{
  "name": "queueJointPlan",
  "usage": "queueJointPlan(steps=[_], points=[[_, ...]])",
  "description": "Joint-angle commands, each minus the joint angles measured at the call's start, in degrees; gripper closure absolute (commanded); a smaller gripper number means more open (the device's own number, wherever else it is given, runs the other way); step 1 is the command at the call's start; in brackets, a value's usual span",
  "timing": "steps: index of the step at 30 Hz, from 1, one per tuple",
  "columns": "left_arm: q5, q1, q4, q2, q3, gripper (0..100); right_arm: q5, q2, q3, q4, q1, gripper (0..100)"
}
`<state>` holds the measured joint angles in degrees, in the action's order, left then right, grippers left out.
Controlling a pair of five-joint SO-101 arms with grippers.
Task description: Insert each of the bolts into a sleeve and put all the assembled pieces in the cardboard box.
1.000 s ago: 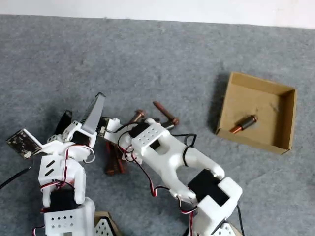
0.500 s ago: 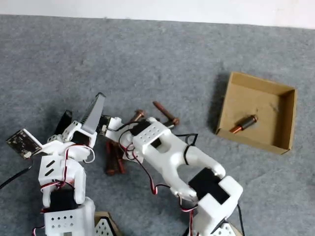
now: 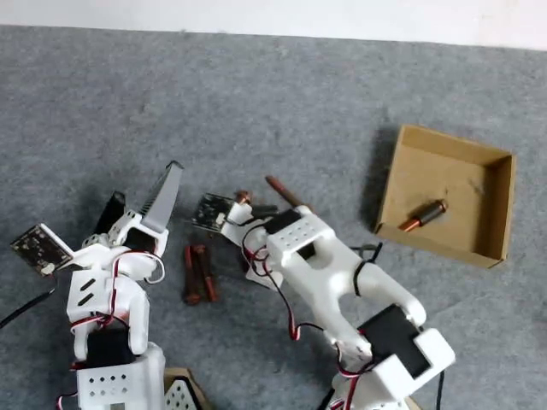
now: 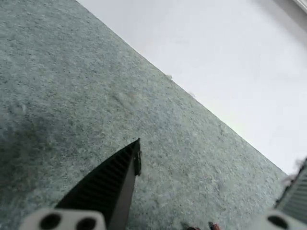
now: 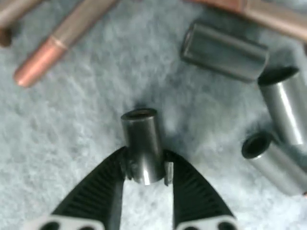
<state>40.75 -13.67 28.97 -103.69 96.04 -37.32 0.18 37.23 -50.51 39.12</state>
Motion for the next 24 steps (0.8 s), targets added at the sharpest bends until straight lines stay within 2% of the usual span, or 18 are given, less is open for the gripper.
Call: queueJointPlan(steps=[1, 6, 10, 16, 24], points=[[-0.26, -0.40, 0.00, -0.92, 0.31, 55, -0.18, -1.89, 0.92, -0.48, -1.19, 94.3], [-0.26, -0.40, 0.00, -0.92, 0.31, 55, 2.55, -1.89, 0.84, 2.51, -1.19, 80.2], [-0.26, -0.40, 0.00, -0.92, 0.31, 55, 3.16, -1.80, 0.66, 6.11, -0.57, 80.0], [-0.26, -0.40, 0.00, -0.92, 0.31, 55, 2.37, -1.19, 0.92, 6.37, 3.03, 80.0], [-0.35, -0.40, 0.00, -0.92, 0.31, 55, 2.55, 6.73, 0.40, 5.14, 2.86, 80.0]])
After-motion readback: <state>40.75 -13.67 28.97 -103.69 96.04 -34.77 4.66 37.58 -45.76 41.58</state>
